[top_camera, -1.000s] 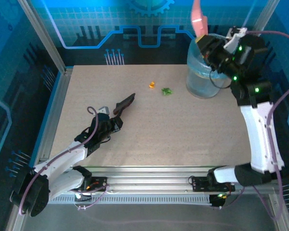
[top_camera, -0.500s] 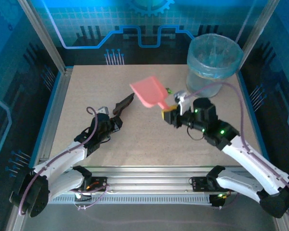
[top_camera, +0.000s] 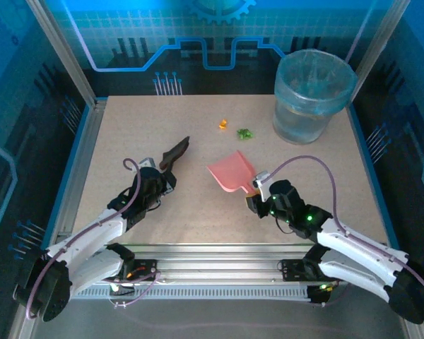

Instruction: Sweep away the paper scraps from the table

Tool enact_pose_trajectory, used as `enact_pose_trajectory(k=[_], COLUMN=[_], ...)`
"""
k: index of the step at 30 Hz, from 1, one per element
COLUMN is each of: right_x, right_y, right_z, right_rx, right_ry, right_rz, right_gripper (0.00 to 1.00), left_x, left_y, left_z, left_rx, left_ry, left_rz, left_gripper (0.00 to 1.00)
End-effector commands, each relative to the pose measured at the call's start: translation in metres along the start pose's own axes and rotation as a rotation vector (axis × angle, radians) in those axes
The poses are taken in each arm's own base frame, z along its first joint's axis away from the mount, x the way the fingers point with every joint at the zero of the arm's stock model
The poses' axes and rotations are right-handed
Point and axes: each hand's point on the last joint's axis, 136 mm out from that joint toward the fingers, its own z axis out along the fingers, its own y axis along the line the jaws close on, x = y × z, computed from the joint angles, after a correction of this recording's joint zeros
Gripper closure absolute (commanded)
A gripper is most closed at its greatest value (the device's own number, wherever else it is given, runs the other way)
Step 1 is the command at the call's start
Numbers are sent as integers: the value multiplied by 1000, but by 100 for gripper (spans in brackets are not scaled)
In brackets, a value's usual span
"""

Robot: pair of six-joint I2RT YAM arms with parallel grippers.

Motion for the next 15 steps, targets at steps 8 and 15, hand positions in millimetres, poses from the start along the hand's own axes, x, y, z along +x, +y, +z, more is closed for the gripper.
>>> enact_pose_trajectory(k=[8,15], right_x=[15,33], right_y=[-56,-86], right_z=[24,52], right_rx=[321,393], right_ry=[34,127], right_rz=[49,209], right_gripper=[100,100], left_x=[-20,-52], left_y=[-9,-65], left_z=[-4,-5], left_rx=[-71,-10], left_ry=[-3,10], left_rz=[-4,60], left_gripper=[100,100])
